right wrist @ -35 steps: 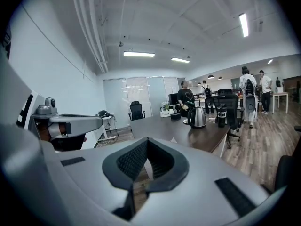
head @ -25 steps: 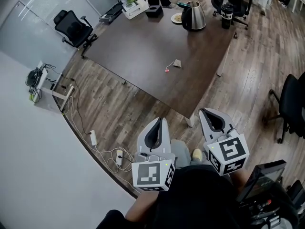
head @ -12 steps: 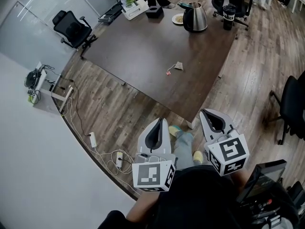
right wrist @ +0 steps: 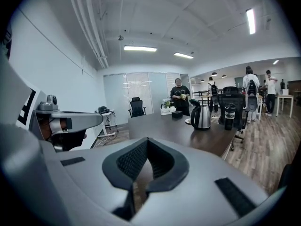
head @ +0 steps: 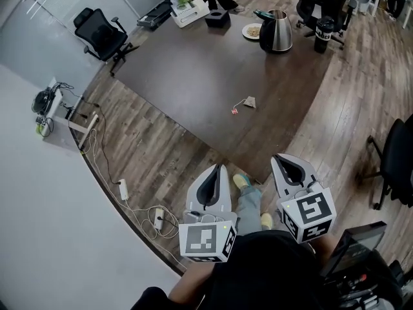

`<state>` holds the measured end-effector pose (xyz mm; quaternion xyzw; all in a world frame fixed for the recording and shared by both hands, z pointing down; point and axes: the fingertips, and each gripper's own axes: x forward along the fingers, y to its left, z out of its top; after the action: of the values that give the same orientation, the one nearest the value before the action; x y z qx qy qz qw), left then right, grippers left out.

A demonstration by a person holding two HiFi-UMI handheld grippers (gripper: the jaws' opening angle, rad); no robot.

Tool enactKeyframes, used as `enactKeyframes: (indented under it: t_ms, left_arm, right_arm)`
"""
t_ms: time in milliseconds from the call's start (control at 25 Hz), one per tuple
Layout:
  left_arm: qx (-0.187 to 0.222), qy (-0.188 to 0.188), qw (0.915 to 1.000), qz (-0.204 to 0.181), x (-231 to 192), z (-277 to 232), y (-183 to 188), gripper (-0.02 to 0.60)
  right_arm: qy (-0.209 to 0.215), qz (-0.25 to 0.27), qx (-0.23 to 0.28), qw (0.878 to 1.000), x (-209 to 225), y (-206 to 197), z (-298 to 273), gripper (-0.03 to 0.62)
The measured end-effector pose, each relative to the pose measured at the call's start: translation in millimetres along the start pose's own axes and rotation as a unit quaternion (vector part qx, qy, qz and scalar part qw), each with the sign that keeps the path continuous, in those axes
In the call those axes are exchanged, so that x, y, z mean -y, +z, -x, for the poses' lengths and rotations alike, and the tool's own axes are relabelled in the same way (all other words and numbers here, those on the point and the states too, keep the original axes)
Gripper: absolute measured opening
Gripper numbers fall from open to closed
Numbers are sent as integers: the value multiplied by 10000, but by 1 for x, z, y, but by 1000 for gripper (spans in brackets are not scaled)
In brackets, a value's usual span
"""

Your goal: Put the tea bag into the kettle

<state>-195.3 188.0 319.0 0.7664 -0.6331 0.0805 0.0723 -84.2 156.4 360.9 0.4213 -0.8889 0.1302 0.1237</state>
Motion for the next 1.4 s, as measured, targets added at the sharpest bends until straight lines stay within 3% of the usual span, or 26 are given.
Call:
enactKeyframes:
  t_ms: [280,760,1400]
  left_arm:
    - [-65,-47,10000,-4,-14,-51,2,5]
    - [-214,-439,9988,75,-40,-125,16,5]
    - [-337,-739,9966,139,-80,-206,27,5]
  right_arm:
    - [-23,-42,-73,10000,28,6,-43,8]
    - [-445,-88,-304,9985,65,28,-92,8]
    - [-665,26,-614,9959,91,57,-165,8]
